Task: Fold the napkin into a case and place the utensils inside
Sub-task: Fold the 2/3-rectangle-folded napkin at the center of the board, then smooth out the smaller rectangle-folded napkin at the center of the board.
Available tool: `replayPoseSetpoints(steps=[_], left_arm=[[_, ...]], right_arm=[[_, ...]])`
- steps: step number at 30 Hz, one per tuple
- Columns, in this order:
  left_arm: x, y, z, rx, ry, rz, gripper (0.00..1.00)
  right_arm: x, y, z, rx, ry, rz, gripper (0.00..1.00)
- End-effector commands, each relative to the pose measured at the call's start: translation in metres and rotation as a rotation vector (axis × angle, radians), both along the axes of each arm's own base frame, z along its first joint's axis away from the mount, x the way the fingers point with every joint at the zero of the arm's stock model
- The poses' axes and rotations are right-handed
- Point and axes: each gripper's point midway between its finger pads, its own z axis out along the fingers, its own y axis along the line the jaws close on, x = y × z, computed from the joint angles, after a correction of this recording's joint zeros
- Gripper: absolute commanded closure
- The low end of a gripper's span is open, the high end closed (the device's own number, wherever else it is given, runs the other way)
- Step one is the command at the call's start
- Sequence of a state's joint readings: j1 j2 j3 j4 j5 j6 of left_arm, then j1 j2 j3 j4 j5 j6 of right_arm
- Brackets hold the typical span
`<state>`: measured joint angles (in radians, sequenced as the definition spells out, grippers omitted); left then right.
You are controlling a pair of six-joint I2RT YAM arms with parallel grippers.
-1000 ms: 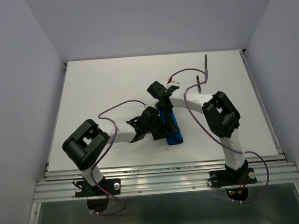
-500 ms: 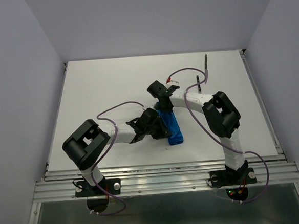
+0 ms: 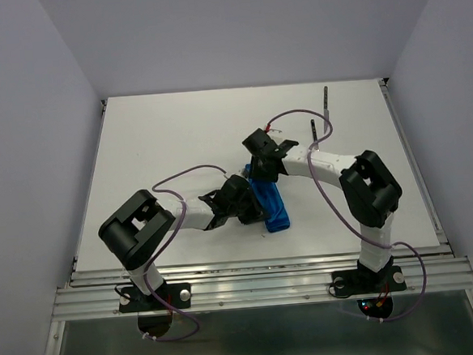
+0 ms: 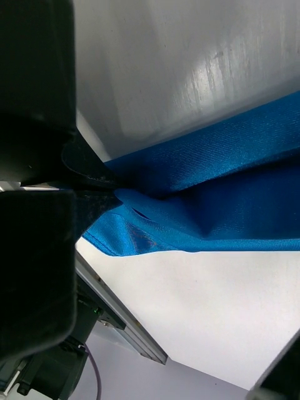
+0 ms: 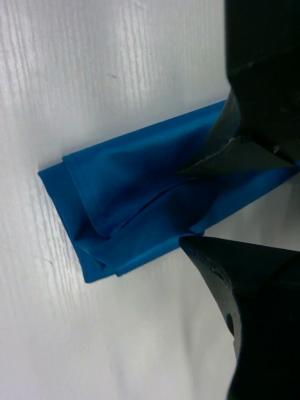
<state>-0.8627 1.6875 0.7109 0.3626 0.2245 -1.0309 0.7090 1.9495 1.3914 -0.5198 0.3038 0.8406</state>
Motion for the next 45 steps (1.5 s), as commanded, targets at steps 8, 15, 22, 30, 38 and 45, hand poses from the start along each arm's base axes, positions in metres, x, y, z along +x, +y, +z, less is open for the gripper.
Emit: replayPoseSetpoints(steps=[8,15,22,30,38,45], left_arm=[[0.001,0.0,0.01,-0.027,-0.032,0.007,1.0],[0.0,0.002,0.012,-0.031,-0.034,0.013,1.0],[-0.001,0.003,0.01,-0.033,-0.024,0.017,0.94],[-0.003,0.007,0.01,-0.018,-0.017,0.026,0.49],[0.0,0.021,0.036,0.008,-0.075,0.057,0.4],[0.03,0.037,0.068,0.001,-0.151,0.116,0.52]], right_arm=[[-0.022,-0.007,0.053,0.119,-0.113,0.046,0.48],[-0.054,-0.032,0.03,0.112,-0.078,0.039,0.82],[-0.075,-0.038,0.016,0.14,-0.046,0.07,0.93],[-0.086,-0.041,-0.016,0.105,0.024,0.096,0.95],[-0.089,-0.047,-0.016,0.084,-0.002,0.137,0.94],[-0.084,-0.033,0.021,0.166,-0.099,0.222,0.94]])
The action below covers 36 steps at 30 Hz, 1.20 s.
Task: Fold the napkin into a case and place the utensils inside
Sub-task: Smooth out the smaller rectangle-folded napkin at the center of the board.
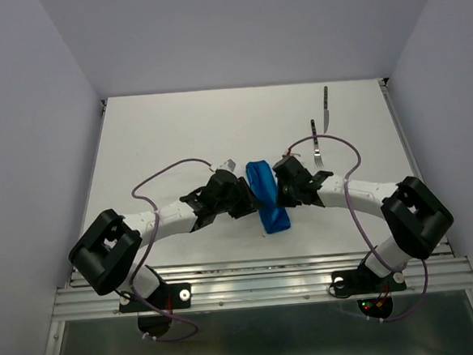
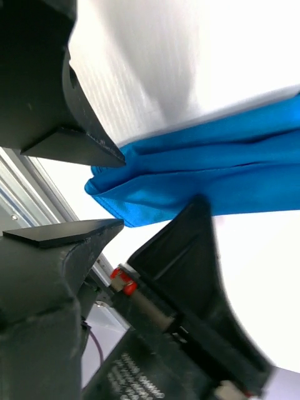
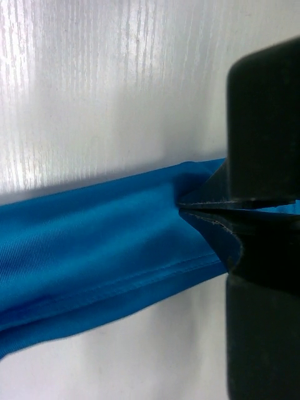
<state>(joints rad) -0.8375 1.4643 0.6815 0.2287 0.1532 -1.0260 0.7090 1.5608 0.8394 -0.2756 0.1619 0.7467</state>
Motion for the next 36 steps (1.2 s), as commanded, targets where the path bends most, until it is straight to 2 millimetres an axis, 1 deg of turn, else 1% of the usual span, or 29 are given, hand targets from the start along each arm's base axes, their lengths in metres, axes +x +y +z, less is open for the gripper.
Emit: replayPoseSetpoints(steps=[1,2,3,4,5,6,8,9,10,11,12,13,14,15,16,17,19,20,21,22,23,25,27,30,34,36], left_arm=[[0.029,0.013,0.026,0.011,-0.081,0.049,0.54],[0.038,0.019,0.026,0.022,-0.088,0.065,0.54],[0.042,0.021,0.027,0.028,-0.09,0.071,0.55],[0.05,0.02,0.033,0.022,-0.102,0.074,0.58],[0.054,0.021,0.033,0.028,-0.1,0.073,0.59],[0.064,0.021,0.038,0.032,-0.116,0.079,0.61],[0.073,0.018,0.042,0.034,-0.129,0.07,0.64],[0.077,0.017,0.038,0.049,-0.123,0.068,0.64],[0.086,0.014,0.047,0.045,-0.146,0.068,0.66],[0.091,0.013,0.049,0.046,-0.152,0.067,0.68],[0.095,0.012,0.042,0.064,-0.141,0.066,0.69],[0.1,0.012,0.042,0.068,-0.145,0.067,0.71],[0.109,0.012,0.04,0.077,-0.142,0.073,0.75],[0.113,0.012,0.039,0.077,-0.142,0.071,0.76],[0.123,0.014,0.043,0.07,-0.145,0.082,0.8],[0.126,0.015,0.036,0.084,-0.133,0.081,0.82],[0.135,0.019,0.035,0.09,-0.137,0.092,0.86],[0.138,0.019,0.038,0.085,-0.141,0.096,0.87],[0.14,0.021,0.036,0.092,-0.14,0.094,0.87],[0.142,0.021,0.039,0.092,-0.146,0.097,0.88],[0.143,0.023,0.04,0.094,-0.15,0.097,0.88],[0.143,0.024,0.041,0.094,-0.152,0.097,0.89],[0.141,0.026,0.044,0.092,-0.157,0.096,0.89],[0.138,0.03,0.045,0.092,-0.157,0.095,0.89],[0.135,0.038,0.046,0.093,-0.158,0.102,0.89],[0.131,0.042,0.046,0.096,-0.157,0.101,0.89]], right_arm=[[0.006,0.017,0.039,0.092,-0.111,0.085,0.93],[0.005,0.017,0.047,0.107,-0.125,0.089,0.93],[0.002,0.017,0.049,0.109,-0.119,0.093,0.93],[0.001,0.016,0.051,0.111,-0.118,0.097,0.93],[-0.001,0.016,0.052,0.114,-0.113,0.1,0.93],[-0.006,0.015,0.052,0.117,-0.101,0.107,0.93],[-0.013,0.015,0.051,0.118,-0.087,0.117,0.92],[-0.019,0.017,0.05,0.127,-0.077,0.127,0.91],[-0.025,0.016,0.048,0.138,-0.058,0.125,0.91],[-0.031,0.019,0.046,0.146,-0.048,0.136,0.91],[-0.037,0.022,0.045,0.153,-0.04,0.149,0.91],[-0.044,0.023,0.041,0.156,-0.024,0.158,0.91],[-0.048,0.026,0.04,0.163,-0.014,0.158,0.91],[-0.055,0.031,0.039,0.168,-0.008,0.179,0.91],[-0.06,0.033,0.034,0.165,0.012,0.187,0.91],[-0.063,0.035,0.033,0.163,0.017,0.195,0.91],[-0.071,0.037,0.022,0.142,0.05,0.213,0.91],[-0.076,0.039,0.021,0.139,0.054,0.226,0.91],[-0.078,0.036,0.013,0.12,0.074,0.223,0.91],[-0.082,0.035,0.007,0.109,0.089,0.221,0.91],[-0.086,0.03,-0.003,0.089,0.111,0.214,0.91],[-0.089,0.022,-0.014,0.062,0.126,0.196,0.91],[-0.09,0.008,-0.026,0.002,0.136,0.156,0.91],[-0.092,-0.01,-0.035,-0.078,0.145,0.127,0.91],[-0.089,-0.026,-0.032,-0.131,0.103,0.1,0.91],[-0.088,-0.028,-0.025,-0.135,0.087,0.109,0.91]])
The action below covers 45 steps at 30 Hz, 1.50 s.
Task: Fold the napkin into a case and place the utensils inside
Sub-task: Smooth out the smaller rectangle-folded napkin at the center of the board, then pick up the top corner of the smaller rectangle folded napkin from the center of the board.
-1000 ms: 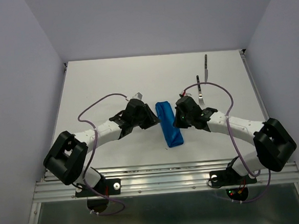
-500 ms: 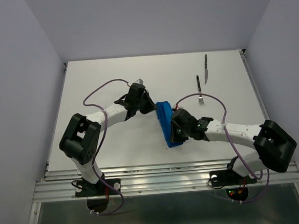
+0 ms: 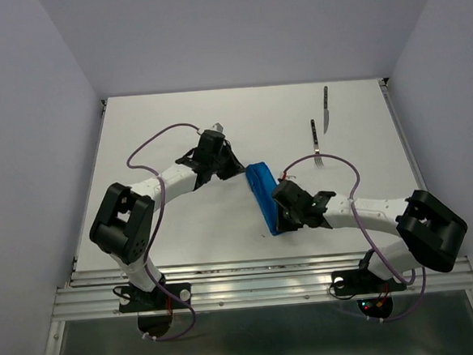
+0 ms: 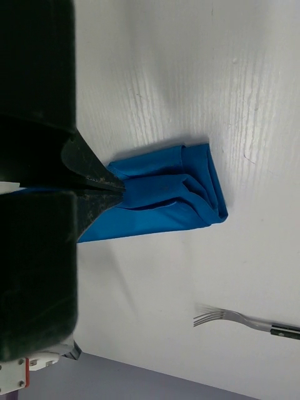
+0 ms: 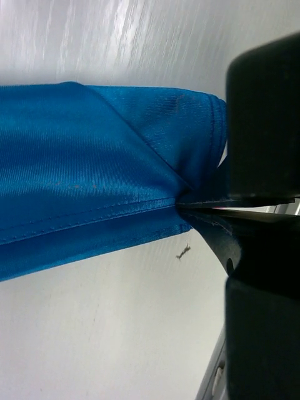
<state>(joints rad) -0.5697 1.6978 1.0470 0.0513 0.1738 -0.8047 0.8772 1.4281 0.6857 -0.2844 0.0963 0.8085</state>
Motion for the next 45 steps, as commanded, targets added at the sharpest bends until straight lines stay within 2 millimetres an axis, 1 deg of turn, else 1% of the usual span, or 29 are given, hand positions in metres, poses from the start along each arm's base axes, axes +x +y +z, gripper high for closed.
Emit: replayPoseSetpoints(steps=[1,2,3,4,5,7,8,9,10,11,12,13,15,16,18,19,20,21,22,23,25,26,28,29,30,32,35,40,45], left_arm=[[-0.002,0.008,0.03,-0.024,-0.073,-0.012,0.89],[-0.004,0.012,0.027,-0.019,-0.063,-0.008,0.89],[-0.006,0.014,0.03,-0.024,-0.069,-0.006,0.89],[-0.007,0.017,0.031,-0.025,-0.07,-0.004,0.89],[-0.01,0.023,0.03,-0.024,-0.069,0.005,0.89],[-0.012,0.03,0.031,-0.029,-0.069,0.021,0.89],[-0.015,0.035,0.027,-0.026,-0.06,0.025,0.88],[-0.015,0.039,0.032,-0.034,-0.069,0.036,0.88],[-0.016,0.042,0.031,-0.033,-0.068,0.041,0.88],[-0.017,0.044,0.03,-0.033,-0.066,0.044,0.88],[-0.016,0.047,0.031,-0.034,-0.068,0.05,0.87],[-0.017,0.046,0.03,-0.035,-0.064,0.042,0.86],[-0.017,0.045,0.03,-0.036,-0.061,0.036,0.85],[-0.017,0.045,0.03,-0.036,-0.06,0.028,0.82],[-0.019,0.045,0.031,-0.038,-0.059,0.024,0.8],[-0.021,0.045,0.032,-0.038,-0.058,0.025,0.79],[-0.022,0.048,0.033,-0.036,-0.064,0.026,0.78],[-0.023,0.049,0.034,-0.033,-0.066,0.026,0.76],[-0.023,0.051,0.035,-0.031,-0.067,0.03,0.75],[-0.025,0.053,0.035,-0.028,-0.068,0.033,0.73],[-0.024,0.056,0.035,-0.021,-0.069,0.036,0.71],[-0.025,0.057,0.035,-0.021,-0.066,0.036,0.68],[-0.025,0.058,0.036,-0.026,-0.067,0.034,0.64],[-0.026,0.058,0.035,-0.025,-0.064,0.031,0.62],[-0.026,0.058,0.034,-0.025,-0.062,0.033,0.61],[-0.025,0.058,0.035,-0.03,-0.063,0.03,0.58],[-0.025,0.058,0.035,-0.031,-0.061,0.029,0.57],[-0.024,0.058,0.034,-0.031,-0.058,0.027,0.57],[-0.023,0.055,0.033,-0.038,-0.054,0.02,0.57]], right_arm=[[-0.008,-0.047,-0.012,-0.184,-0.015,-0.029,0.91],[-0.006,-0.047,-0.008,-0.187,-0.034,-0.009,0.91],[-0.003,-0.046,0.003,-0.167,-0.065,0.003,0.91],[-0.002,-0.05,0.008,-0.184,-0.088,0.025,0.91],[0.001,-0.05,0.017,-0.181,-0.113,0.031,0.91],[0.004,-0.045,0.038,-0.138,-0.166,0.063,0.9],[0.006,-0.042,0.046,-0.125,-0.19,0.094,0.89],[0.013,-0.035,0.064,-0.093,-0.231,0.099,0.86],[0.017,-0.03,0.074,-0.078,-0.252,0.1,0.83],[0.024,-0.027,0.084,-0.075,-0.281,0.097,0.81],[0.035,-0.017,0.096,-0.067,-0.306,0.088,0.8],[0.044,-0.016,0.099,-0.096,-0.329,0.081,0.79],[0.06,-0.008,0.1,-0.135,-0.349,0.076,0.74],[0.077,0.002,0.099,-0.18,-0.361,0.079,0.72],[0.092,0.013,0.099,-0.205,-0.379,0.084,0.67],[0.109,0.024,0.112,-0.189,-0.414,0.076,0.6],[0.115,0.031,0.102,-0.206,-0.401,0.089,0.56],[0.126,0.033,0.104,-0.197,-0.41,0.077,0.49],[0.135,0.034,0.104,-0.198,-0.41,0.065,0.46],[0.143,0.043,0.102,-0.2,-0.409,0.069,0.44],[0.155,0.046,0.101,-0.21,-0.411,0.057,0.39],[0.162,0.044,0.099,-0.224,-0.414,0.045,0.39],[0.171,0.051,0.092,-0.243,-0.412,0.044,0.39],[0.175,0.055,0.094,-0.242,-0.42,0.044,0.39],[0.178,0.056,0.084,-0.259,-0.408,0.048,0.39],[0.184,0.055,0.078,-0.274,-0.403,0.038,0.39],[0.189,0.059,0.07,-0.289,-0.397,0.044,0.4],[0.196,0.051,0.066,-0.301,-0.392,0.01,0.44],[0.197,0.048,0.059,-0.321,-0.385,0.001,0.47]])
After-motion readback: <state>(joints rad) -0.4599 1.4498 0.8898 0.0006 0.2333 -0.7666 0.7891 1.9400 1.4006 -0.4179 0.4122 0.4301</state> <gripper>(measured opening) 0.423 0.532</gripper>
